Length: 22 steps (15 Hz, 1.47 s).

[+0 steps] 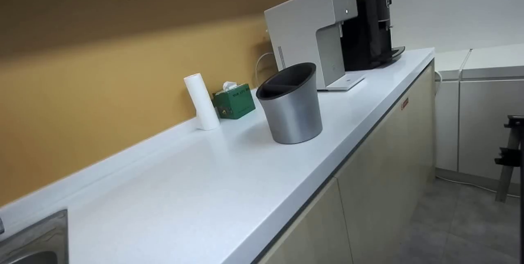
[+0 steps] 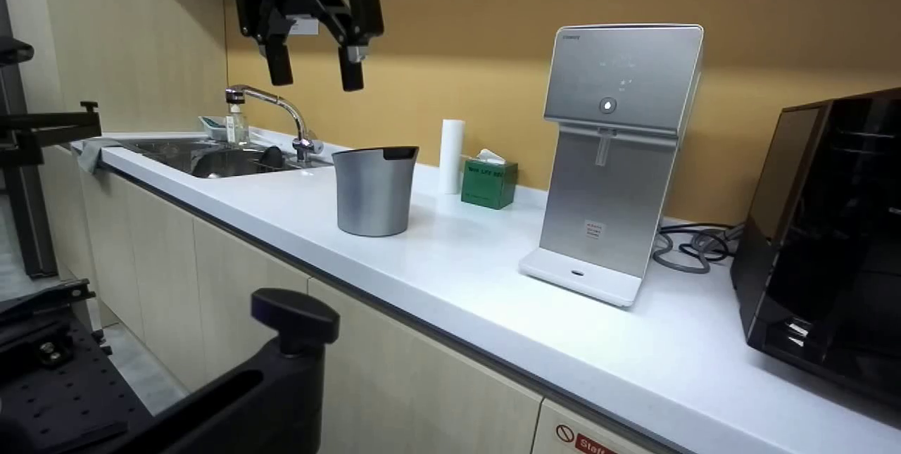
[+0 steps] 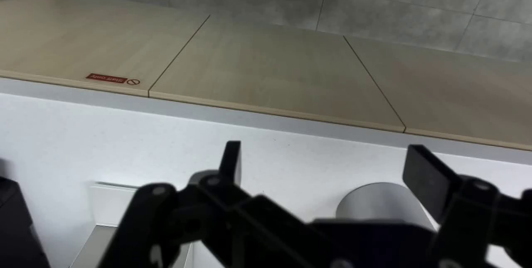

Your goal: Remove the black bin from the grey bin.

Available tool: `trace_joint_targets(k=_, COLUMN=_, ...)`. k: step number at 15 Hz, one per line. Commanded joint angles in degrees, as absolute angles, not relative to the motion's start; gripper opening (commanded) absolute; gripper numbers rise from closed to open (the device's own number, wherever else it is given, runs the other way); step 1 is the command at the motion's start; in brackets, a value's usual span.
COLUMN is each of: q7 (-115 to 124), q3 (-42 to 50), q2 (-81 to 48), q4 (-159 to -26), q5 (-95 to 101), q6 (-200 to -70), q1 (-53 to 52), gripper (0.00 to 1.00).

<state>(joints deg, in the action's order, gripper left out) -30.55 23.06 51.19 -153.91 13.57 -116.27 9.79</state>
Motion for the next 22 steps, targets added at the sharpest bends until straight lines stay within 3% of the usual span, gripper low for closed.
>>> trace_joint_targets(k=1, q7=-30.6, q3=23.0, q2=51.2, q4=-153.8, q5=13.5, q6=-116.1, q1=9.8, gripper=1.00)
trace_joint_targets(k=12, q7=-16.5, q3=5.1, q2=48.6, q4=-159.4, q5=12.7, q6=-130.0, q1=2.8, gripper=1.00)
trace_joint_targets(k=18, q7=-7.5, q3=-6.1, q2=35.9, q4=-154.2, q5=10.4, q6=-133.3, q1=-4.0, gripper=1.00)
trace_joint_targets(k=22, q7=-11.3, q3=-5.8, q2=25.3, q4=-146.4, q5=4.2, q6=-128.3, q1=-9.3, gripper=1.00)
